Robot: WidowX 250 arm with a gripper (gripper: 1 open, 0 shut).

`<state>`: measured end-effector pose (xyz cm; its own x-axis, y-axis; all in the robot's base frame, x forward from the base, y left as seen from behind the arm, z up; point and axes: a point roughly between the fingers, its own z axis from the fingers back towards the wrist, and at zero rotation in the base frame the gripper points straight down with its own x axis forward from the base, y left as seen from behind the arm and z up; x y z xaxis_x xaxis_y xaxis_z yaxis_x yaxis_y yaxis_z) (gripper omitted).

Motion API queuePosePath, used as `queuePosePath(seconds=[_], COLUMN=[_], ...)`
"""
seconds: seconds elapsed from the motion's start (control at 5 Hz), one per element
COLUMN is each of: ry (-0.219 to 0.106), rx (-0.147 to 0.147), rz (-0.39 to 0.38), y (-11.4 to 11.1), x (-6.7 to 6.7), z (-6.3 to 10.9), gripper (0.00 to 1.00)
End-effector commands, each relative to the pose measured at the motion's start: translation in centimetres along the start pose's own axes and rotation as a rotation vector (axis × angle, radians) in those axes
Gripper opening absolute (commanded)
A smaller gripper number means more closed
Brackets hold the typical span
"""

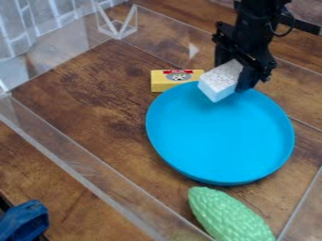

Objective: Put the white object in the blue tray

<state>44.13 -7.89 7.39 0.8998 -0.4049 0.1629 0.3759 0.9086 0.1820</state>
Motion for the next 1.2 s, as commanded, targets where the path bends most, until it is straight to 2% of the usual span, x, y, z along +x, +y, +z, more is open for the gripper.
queuePosePath(seconds=[0.0,1.0], ry=[-0.121,-0.18], rx=[0.042,0.094], rz=[0.015,-0.049], y=[1.69,2.19], x=[0.8,0.67], z=[4.61,5.03], gripper=[0.0,0.0])
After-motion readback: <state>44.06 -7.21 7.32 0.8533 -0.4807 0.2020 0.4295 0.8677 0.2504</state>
